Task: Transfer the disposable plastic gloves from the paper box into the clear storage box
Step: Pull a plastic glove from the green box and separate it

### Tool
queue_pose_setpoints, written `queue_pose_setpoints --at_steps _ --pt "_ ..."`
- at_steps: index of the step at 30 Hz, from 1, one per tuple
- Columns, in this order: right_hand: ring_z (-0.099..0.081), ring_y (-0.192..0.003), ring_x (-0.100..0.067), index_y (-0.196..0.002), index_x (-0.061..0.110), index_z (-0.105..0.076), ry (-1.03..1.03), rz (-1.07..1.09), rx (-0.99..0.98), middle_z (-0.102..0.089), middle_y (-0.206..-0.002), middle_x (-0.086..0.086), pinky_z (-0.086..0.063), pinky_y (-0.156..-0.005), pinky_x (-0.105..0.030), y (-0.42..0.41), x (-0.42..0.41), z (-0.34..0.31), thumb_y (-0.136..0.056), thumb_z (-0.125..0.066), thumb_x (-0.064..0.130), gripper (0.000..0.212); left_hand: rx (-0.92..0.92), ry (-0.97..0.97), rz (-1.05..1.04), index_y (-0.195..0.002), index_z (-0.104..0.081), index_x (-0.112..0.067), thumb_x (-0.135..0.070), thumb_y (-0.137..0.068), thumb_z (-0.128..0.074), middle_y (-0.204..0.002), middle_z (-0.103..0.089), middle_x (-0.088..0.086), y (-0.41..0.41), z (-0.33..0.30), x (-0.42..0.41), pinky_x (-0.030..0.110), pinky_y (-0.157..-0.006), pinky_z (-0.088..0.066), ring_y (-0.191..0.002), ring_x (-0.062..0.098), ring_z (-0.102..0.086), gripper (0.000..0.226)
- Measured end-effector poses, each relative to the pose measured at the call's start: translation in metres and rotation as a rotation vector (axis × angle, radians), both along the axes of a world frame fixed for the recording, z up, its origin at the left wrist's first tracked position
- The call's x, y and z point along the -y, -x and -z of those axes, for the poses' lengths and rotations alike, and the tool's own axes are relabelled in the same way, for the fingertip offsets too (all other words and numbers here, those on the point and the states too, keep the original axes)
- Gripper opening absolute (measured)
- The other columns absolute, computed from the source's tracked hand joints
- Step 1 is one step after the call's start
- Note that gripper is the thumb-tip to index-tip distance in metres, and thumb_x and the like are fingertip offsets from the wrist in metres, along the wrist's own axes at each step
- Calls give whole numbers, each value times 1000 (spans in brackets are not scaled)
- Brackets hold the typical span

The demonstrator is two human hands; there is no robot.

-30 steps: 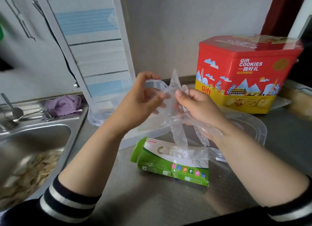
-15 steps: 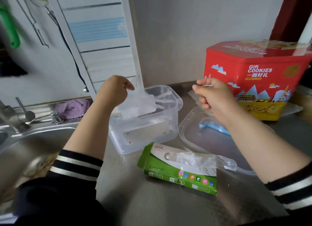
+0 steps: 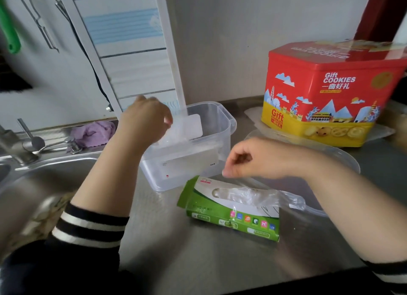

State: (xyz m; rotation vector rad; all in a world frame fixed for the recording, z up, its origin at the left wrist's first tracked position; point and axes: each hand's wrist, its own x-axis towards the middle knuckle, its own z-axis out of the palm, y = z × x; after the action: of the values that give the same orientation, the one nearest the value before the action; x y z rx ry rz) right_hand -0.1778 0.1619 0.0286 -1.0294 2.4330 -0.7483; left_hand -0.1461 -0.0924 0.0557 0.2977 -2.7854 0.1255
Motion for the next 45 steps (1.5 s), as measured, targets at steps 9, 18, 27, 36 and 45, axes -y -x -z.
queue_pose_setpoints --at_steps 9,18,27,36,45 --pt "-59 -80 -10 -78 30 -61 -228 -20 -164 -61 -81 12 -49 -71 -27 -9 0 27 -84 -69 35 11 263 -851 662 -122 -54 -28 -47 -74 -75 -115 -64 -12 -46 71 -77 22 -98 -45 -112 -2 -58 56" --pt "-55 -78 -2 -91 33 -56 -239 -5 -51 -58 -88 15 -44 -66 -22 -10 -14 32 -70 -79 50 35 414 -829 654 -124 -55 -22 -27 -73 -84 -118 -59 -11 -40 102 -74 13 -92 -43 -107 -2 -55 59" --pt "-59 -77 -5 -80 29 -67 -74 55 -140 -65 -78 12 -48 -69 -29 -18 -12 35 -83 -70 40 12 472 -803 654 -116 -57 -32 -40 -72 -82 -115 -59 -13 -33 103 -74 24 -95 -46 -106 3 -57 51" --pt "-55 -85 -12 -89 28 -61 -46 65 -341 -65 -93 9 -44 -75 -35 -35 -6 39 -91 -58 43 15 482 -815 635 -115 -59 -20 -43 -71 -79 -114 -62 -5 -32 103 -78 39 -97 -47 -108 11 -60 54" --pt "-55 -70 -9 -82 32 -57 47 164 -198 -58 -72 10 -44 -64 -29 -28 -14 46 -86 -65 45 16 528 -859 601 -115 -55 -29 -27 -76 -82 -110 -58 -15 -30 104 -76 9 -84 -41 -97 -6 -57 48"
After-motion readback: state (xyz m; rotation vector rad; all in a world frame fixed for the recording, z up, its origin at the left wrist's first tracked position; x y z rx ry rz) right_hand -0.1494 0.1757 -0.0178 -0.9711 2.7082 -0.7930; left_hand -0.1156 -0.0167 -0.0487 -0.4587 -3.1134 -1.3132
